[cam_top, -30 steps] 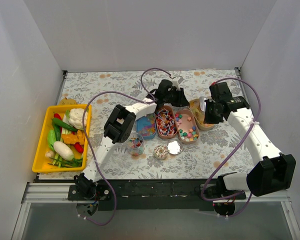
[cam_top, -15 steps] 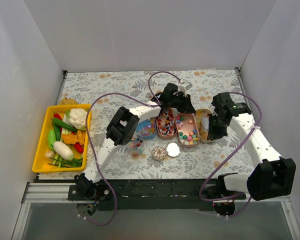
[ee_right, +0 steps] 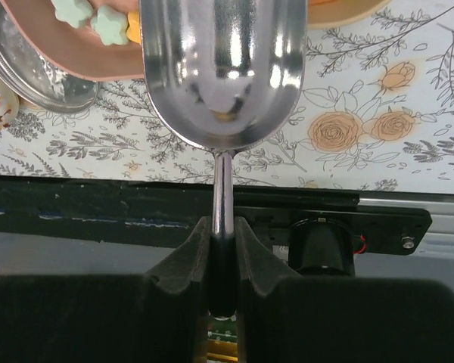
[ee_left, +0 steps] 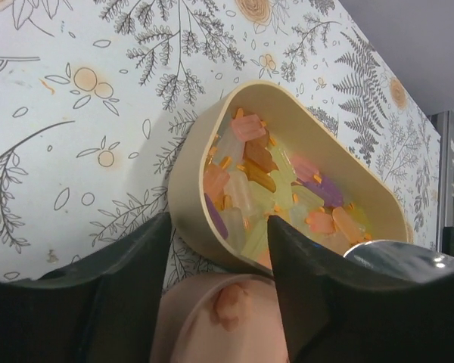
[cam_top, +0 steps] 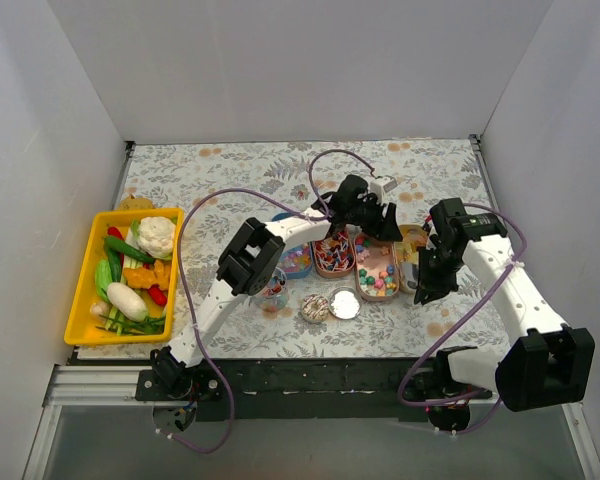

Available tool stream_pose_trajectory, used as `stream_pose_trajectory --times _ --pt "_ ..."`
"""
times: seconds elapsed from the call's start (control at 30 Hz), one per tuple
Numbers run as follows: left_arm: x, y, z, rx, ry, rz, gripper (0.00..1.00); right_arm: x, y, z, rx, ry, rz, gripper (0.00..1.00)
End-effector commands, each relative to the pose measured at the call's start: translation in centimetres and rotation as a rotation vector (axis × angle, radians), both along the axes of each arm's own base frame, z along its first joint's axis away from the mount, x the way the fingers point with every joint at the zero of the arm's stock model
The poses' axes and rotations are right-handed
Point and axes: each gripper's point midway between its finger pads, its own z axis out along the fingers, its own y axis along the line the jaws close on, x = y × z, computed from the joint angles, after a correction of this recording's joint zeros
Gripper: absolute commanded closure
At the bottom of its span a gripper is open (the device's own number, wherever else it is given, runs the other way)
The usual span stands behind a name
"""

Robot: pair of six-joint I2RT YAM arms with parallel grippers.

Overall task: Pack the candies
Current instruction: Scoop the fake candies from the storage box.

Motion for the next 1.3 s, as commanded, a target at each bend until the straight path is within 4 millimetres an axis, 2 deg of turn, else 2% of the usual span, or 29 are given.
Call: stream_pose_trajectory --times 0.0,0.07,0.23,0.27,0.33,0.43,0.57,0.63,0.73,0.77,0.83,0.97,1.0,1.03,1.13,1.27 --pt "0.4 -0.3 5.1 -0.028 -0.069 0.041 0.44 -0.7 0.2 0.6 0.026 0.065 -0.008 0.99" --pt "1.3 -0.3 5.9 -0.031 -0.09 0.081 0.38 0.0 -0.3 1.3 0.005 0.058 -0.021 0.99" --pt "2.5 -0.4 8.5 -0.075 -0.109 0.125 0.33 1.6 0.0 1.9 0.032 0.079 -0.042 0.99" --pt "2.7 -0.3 8.8 -0.081 -0.11 0.136 0.3 1.6 0.3 1.9 0.053 0.091 -0.037 0.99" --pt "2.9 -0.1 9.8 -0.107 -0.12 0.136 0.3 1.3 0.5 1.3 0.064 0.129 -0.033 0.99" --pt "3.3 0.3 10.5 -0.132 -0.112 0.144 0.22 0.8 0.8 0.8 0.084 0.164 -0.025 0.99" --pt "3.8 1.1 10.7 -0.17 -0.057 0.136 0.16 0.3 1.0 0.5 0.106 0.193 -0.021 0.99" --pt "4.7 1.4 10.8 -0.188 -0.025 0.157 0.16 0.4 0.9 0.3 0.101 0.201 -0.021 0.99" --pt "5.6 1.2 9.6 -0.179 -0.004 0.184 0.22 1.0 0.9 0.2 0.1 0.21 -0.02 0.99" --pt "5.7 1.1 8.4 -0.17 0.007 0.184 0.23 1.2 0.9 0.0 0.095 0.221 -0.018 0.99" --pt "5.9 0.8 7.6 -0.169 0.015 0.185 0.3 1.8 0.9 0.0 0.1 0.224 -0.024 0.99" --pt "6.6 0.2 5.3 -0.146 0.0 0.197 0.33 2.5 0.9 -0.5 0.09 0.256 -0.021 0.99" --pt "6.6 -0.1 3.7 -0.129 0.008 0.2 0.34 2.7 0.9 -0.5 0.088 0.259 -0.021 0.99" --pt "6.9 -0.4 3.6 -0.132 -0.002 0.206 0.34 3.1 0.9 -0.5 0.088 0.252 -0.021 0.99" --pt "6.3 -1.6 1.7 -0.114 -0.015 0.195 0.34 3.8 0.9 -0.6 0.086 0.259 -0.02 0.99" --pt "5.7 -2.4 0.0 -0.082 -0.041 0.198 0.35 3.8 1.2 -0.5 0.101 0.261 -0.019 0.99"
